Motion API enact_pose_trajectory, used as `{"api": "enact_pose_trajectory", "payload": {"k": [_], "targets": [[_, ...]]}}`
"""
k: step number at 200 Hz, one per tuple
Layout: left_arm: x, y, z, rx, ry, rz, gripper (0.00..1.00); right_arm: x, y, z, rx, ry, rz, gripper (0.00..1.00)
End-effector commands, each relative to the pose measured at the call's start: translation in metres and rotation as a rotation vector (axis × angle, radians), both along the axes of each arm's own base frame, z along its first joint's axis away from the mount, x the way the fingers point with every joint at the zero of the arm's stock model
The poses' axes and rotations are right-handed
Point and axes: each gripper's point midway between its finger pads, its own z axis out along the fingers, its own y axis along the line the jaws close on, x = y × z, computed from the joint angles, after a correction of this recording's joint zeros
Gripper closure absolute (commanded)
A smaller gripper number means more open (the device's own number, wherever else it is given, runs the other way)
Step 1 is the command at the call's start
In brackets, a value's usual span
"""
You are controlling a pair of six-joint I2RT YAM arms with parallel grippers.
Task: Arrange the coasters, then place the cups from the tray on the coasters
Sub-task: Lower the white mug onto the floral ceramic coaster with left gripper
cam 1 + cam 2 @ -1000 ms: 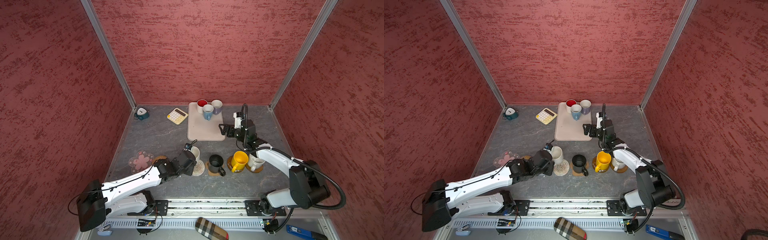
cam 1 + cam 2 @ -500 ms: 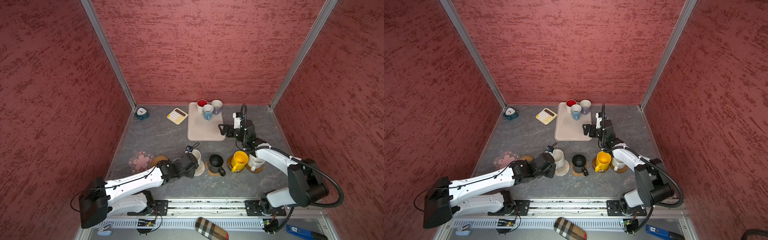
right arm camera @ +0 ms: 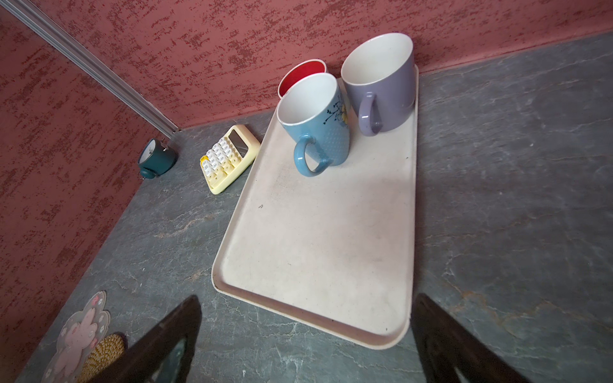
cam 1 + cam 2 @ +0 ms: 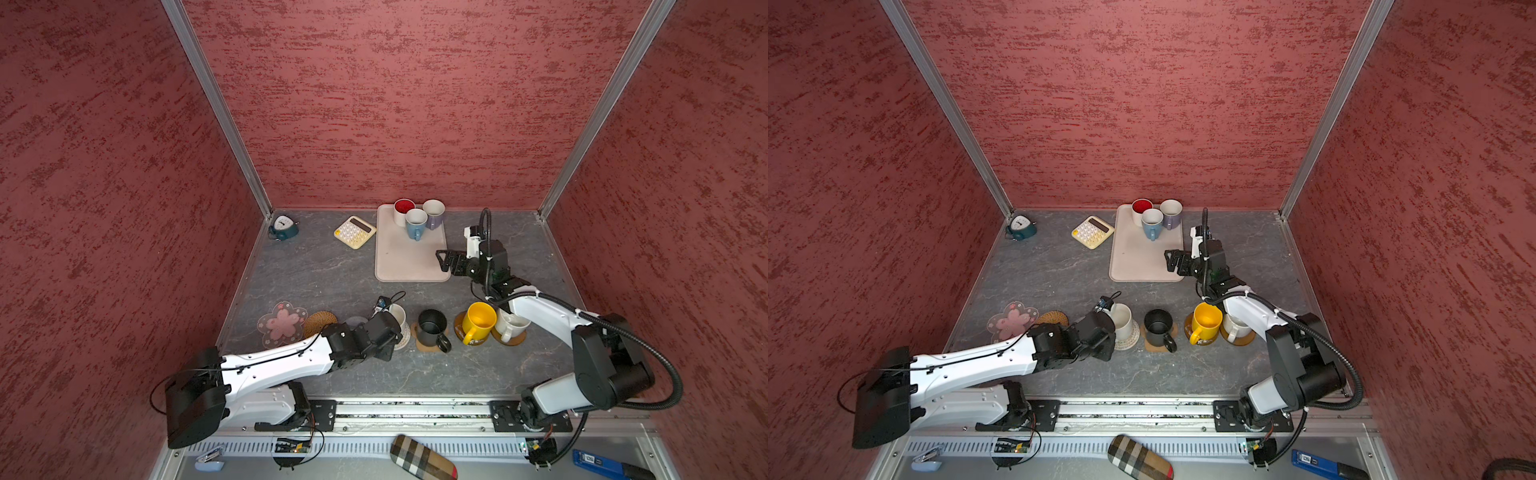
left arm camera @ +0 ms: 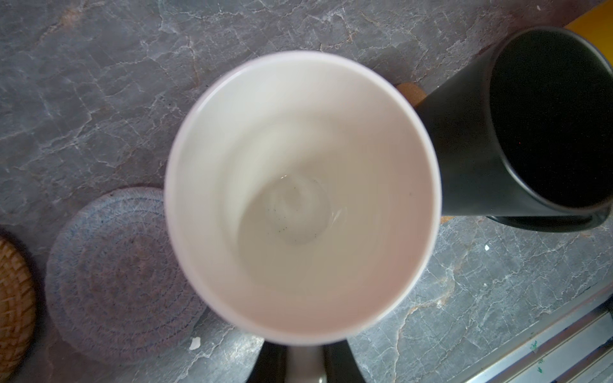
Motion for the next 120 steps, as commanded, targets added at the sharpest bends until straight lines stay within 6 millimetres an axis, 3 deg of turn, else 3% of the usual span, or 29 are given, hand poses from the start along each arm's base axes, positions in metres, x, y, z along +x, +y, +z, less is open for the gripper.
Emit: {"api": "enact_pose_trajectory", "payload": {"k": [1,73,106,114,120], "targets": [[0.007,-0.008,0.006,-0.035,-0.025,0.023,0.92,0.003,0.002,0.008,0.015,-0.031,0.007,0.01],[0.005,-0.007,0.007,-0.034,-0.023,0.027,0.51,0.003,0.001,0.007,0.011,-0.027,0.005,0.01],[0.006,-0.01,0.012,-0.045,-0.028,0.021,0.37,0.004,0.001,0.005,-0.005,-0.01,0.004,0.01],[0.007,-0.01,0.015,-0.043,-0.036,0.028,0.31,0.004,0.0,0.005,-0.01,-0.007,0.002,0.01],[0.009,-0.007,0.017,-0.038,-0.046,0.042,0.14,0.004,-0.002,0.005,-0.016,-0.002,-0.005,0.01]]}}
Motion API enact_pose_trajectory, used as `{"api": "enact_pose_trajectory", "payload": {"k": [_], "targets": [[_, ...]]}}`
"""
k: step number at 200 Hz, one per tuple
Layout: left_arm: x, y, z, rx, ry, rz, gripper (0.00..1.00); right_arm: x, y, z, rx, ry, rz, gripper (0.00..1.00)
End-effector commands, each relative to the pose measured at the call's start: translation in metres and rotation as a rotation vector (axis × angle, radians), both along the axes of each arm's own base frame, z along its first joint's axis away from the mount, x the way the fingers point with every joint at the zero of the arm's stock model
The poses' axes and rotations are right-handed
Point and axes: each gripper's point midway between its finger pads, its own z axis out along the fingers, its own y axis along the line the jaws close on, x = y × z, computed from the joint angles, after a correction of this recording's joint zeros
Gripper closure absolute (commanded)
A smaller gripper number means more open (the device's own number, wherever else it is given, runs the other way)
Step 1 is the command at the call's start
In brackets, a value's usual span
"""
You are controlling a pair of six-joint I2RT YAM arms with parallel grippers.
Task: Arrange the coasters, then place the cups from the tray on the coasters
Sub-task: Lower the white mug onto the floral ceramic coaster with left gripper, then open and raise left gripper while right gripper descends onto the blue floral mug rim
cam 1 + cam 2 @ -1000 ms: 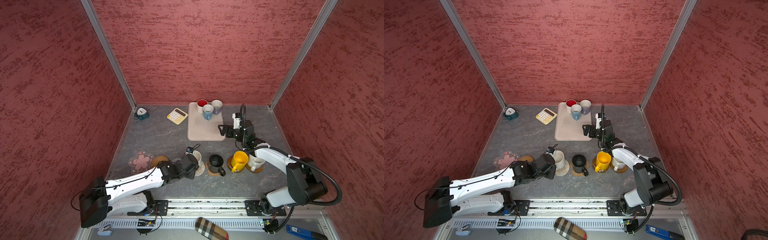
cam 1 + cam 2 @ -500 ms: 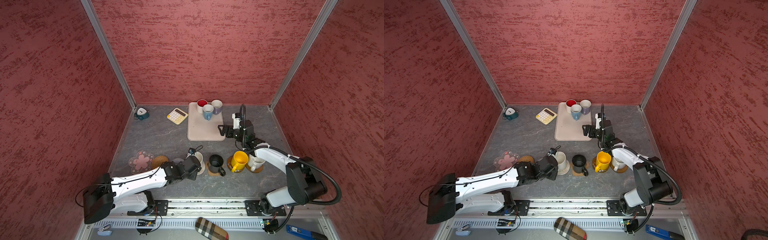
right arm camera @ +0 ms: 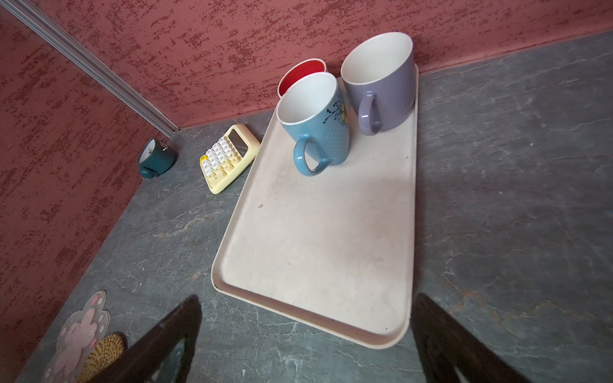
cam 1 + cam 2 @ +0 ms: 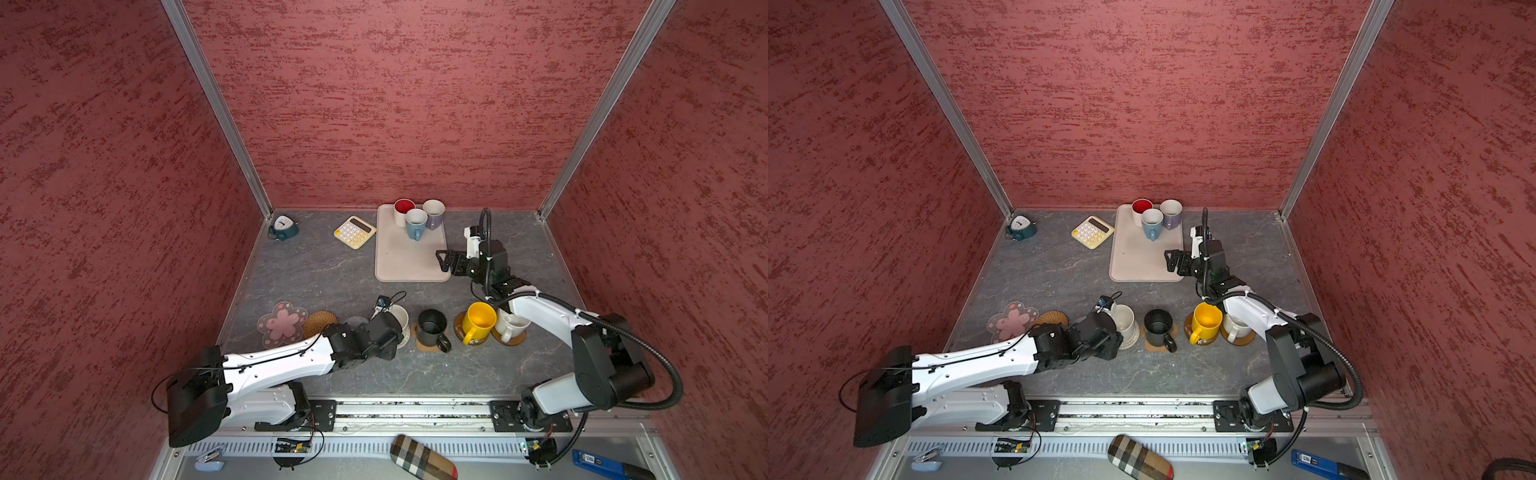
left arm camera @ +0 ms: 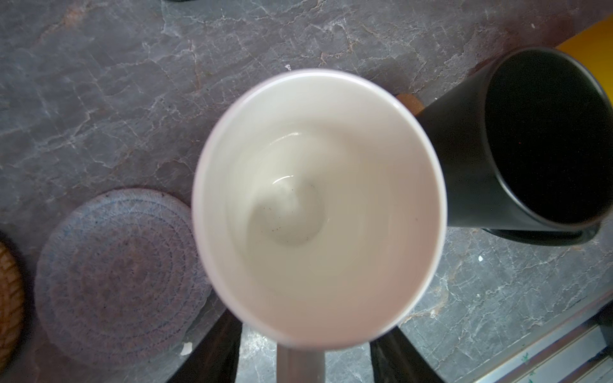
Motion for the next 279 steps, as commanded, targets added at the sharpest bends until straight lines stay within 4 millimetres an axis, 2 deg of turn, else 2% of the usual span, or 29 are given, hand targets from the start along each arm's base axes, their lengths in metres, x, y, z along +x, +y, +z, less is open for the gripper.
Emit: {"api": "enact_pose_trajectory", "payload": {"k": [1,9,36,74,127,189,243,279], "targets": [[0.008,-0.004,0.017,-0.019,-0.046,0.017,0.12,0.005,-0.002,0.006,-0.014,-0.006,-0.007,0.01],[0.011,-0.001,0.021,-0.019,-0.065,0.041,0.0,0.006,-0.004,0.005,-0.019,0.006,-0.022,0.02],[0.023,0.005,0.041,-0.039,-0.131,0.085,0.0,0.013,-0.004,-0.002,-0.039,0.067,-0.038,0.05],[0.039,0.017,0.07,-0.114,-0.176,0.126,0.0,0.027,0.007,0.002,-0.034,0.11,-0.041,0.12],[0.06,0.048,0.086,-0.218,-0.204,0.192,0.0,0.061,0.034,-0.006,-0.132,0.191,-0.077,0.18],[0.072,0.086,0.065,-0.274,-0.176,0.283,0.01,0.099,0.062,-0.026,-0.2,0.231,-0.07,0.24],[0.075,0.1,0.045,-0.295,-0.153,0.312,0.0,0.126,0.076,-0.046,-0.254,0.255,-0.069,0.29],[0.078,0.104,0.035,-0.296,-0.152,0.311,0.01,0.144,0.083,-0.051,-0.26,0.248,-0.076,0.33]]}}
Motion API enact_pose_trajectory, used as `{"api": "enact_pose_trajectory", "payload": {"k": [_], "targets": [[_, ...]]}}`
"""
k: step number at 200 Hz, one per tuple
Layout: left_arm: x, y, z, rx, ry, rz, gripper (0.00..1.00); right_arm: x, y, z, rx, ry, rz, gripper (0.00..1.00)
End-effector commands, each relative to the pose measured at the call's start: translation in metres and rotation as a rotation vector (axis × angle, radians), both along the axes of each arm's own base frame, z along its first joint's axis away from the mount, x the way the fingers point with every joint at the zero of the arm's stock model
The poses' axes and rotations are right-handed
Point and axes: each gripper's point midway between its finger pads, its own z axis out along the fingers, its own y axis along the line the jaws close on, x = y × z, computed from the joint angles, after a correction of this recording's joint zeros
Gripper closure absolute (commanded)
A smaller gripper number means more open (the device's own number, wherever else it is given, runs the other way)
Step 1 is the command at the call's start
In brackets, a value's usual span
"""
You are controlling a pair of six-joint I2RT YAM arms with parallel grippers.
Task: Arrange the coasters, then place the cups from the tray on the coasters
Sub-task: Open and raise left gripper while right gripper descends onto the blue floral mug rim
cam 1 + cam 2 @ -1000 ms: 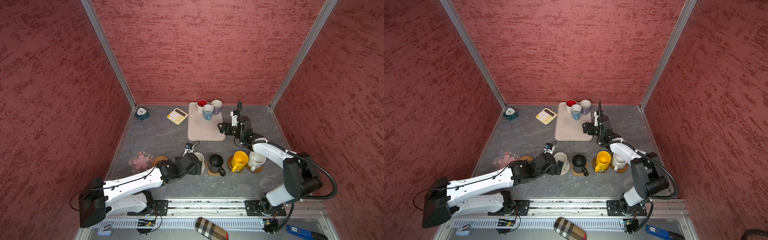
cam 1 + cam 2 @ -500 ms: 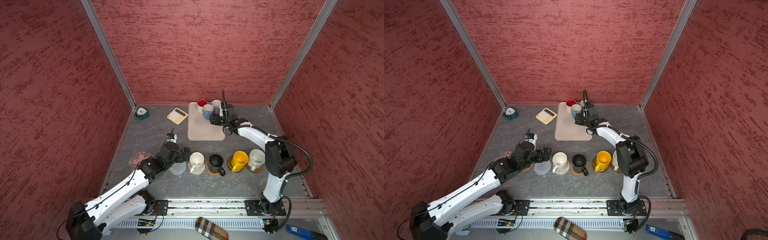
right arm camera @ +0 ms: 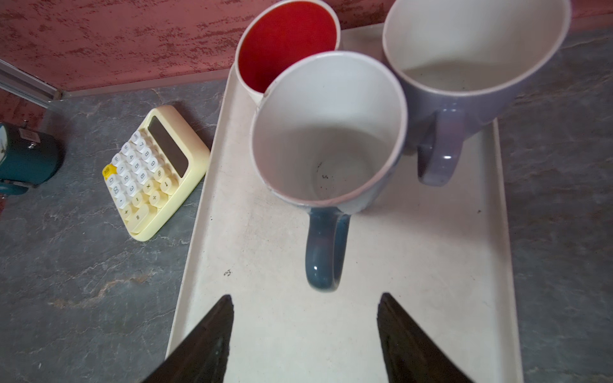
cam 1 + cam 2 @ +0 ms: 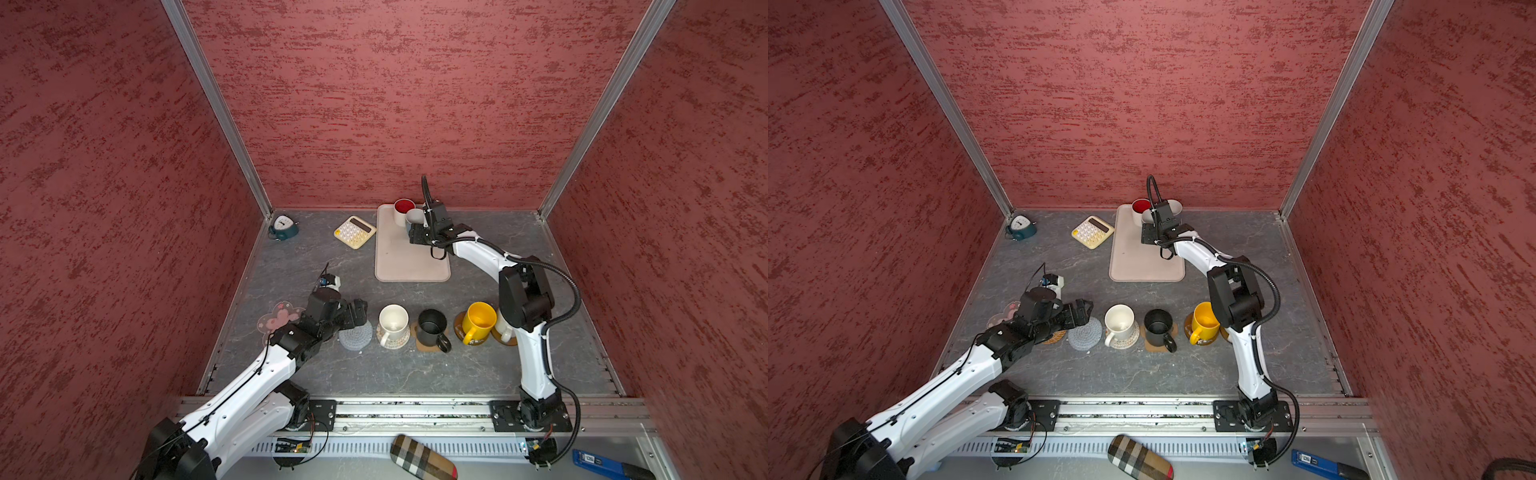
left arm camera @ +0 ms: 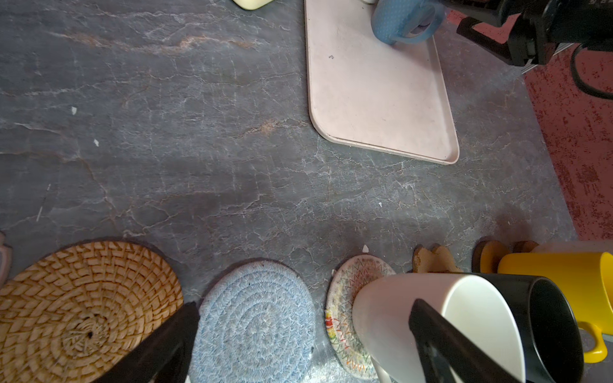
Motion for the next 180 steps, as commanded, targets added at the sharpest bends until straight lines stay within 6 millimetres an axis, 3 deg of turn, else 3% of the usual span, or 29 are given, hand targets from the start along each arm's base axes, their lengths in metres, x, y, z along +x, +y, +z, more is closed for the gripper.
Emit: {"api": "enact_pose_trajectory", "payload": {"k": [1,64,135,180], "targets": [[0.005,-0.003,0.004,-0.024,-0.039,-0.028,0.01,0.011,0.001,0.0,-0.039,-0.007,-0.01,0.33],[0.007,-0.001,-0.014,-0.041,-0.014,-0.029,0.01,0.035,0.011,-0.017,-0.079,0.019,-0.008,0.38],[0.009,0.002,-0.018,-0.052,-0.008,-0.027,0.01,0.048,0.004,-0.031,-0.142,0.015,-0.041,0.44],[0.008,0.003,-0.018,-0.055,-0.008,-0.028,0.01,0.052,0.0,-0.033,-0.172,0.009,-0.055,0.55]]}}
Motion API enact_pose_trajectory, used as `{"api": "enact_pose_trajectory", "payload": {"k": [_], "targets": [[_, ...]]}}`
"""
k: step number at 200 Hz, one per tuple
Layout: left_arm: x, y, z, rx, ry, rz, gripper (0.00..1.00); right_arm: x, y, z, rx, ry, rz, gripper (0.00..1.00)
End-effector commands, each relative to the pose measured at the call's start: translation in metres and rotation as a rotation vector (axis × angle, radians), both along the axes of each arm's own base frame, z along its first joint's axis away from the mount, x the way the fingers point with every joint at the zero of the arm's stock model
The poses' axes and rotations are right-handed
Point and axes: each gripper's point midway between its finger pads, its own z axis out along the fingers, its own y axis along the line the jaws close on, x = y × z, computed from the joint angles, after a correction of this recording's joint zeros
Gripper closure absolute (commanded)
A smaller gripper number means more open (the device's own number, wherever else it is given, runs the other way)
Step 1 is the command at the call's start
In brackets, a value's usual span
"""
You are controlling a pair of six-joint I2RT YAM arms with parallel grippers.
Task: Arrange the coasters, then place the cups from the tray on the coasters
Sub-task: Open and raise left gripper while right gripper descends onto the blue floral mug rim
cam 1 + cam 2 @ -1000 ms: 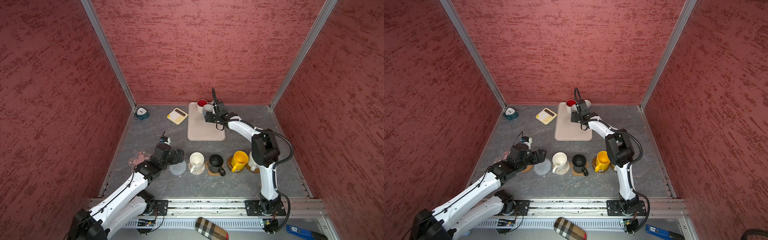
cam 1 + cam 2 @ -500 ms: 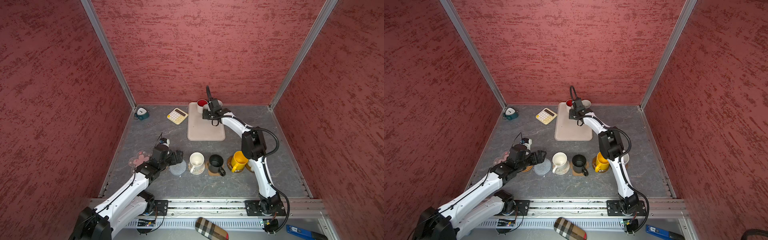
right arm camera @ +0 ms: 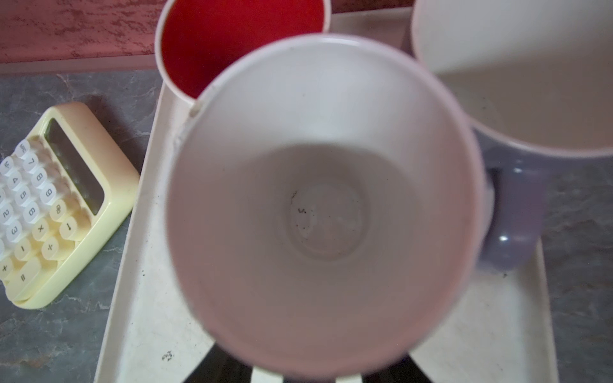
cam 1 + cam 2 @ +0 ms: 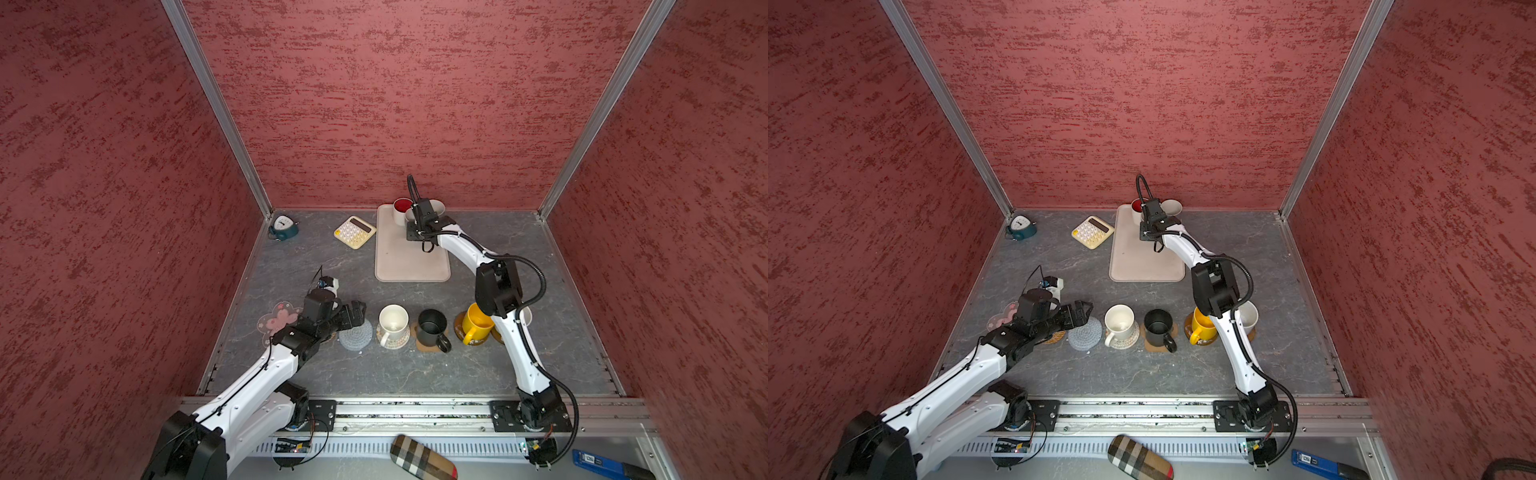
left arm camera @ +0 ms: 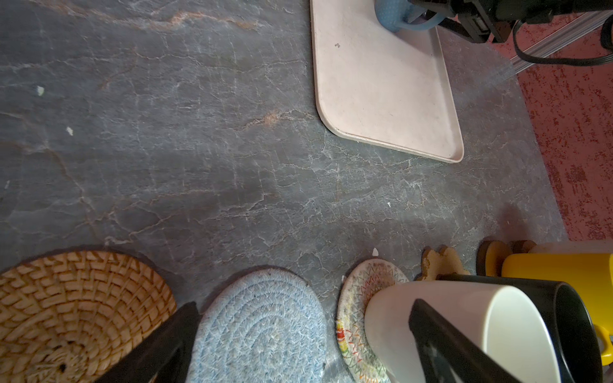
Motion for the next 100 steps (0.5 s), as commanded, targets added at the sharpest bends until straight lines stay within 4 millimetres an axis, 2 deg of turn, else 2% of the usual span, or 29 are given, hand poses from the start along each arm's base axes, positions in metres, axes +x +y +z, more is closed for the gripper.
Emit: {"api": "enact_pose_trajectory", "payload": {"k": [1,34,63,100], "targets": [[0.002,0.0,0.002,-0.006,-0.022,-0.011,0.01,0.006,-0.003,0.007,-0.037,-0.031,-0.015,0.56],[0.001,0.0,0.003,-0.008,-0.024,-0.01,0.0,0.006,-0.004,0.008,-0.047,-0.036,-0.012,0.64],[0.0,0.0,0.003,-0.014,-0.019,-0.006,0.01,0.004,-0.002,0.009,-0.04,-0.028,0.007,0.77],[-0.002,-0.001,0.014,-0.038,-0.033,-0.003,0.01,0.002,0.001,0.014,-0.031,-0.027,0.023,0.85]]}}
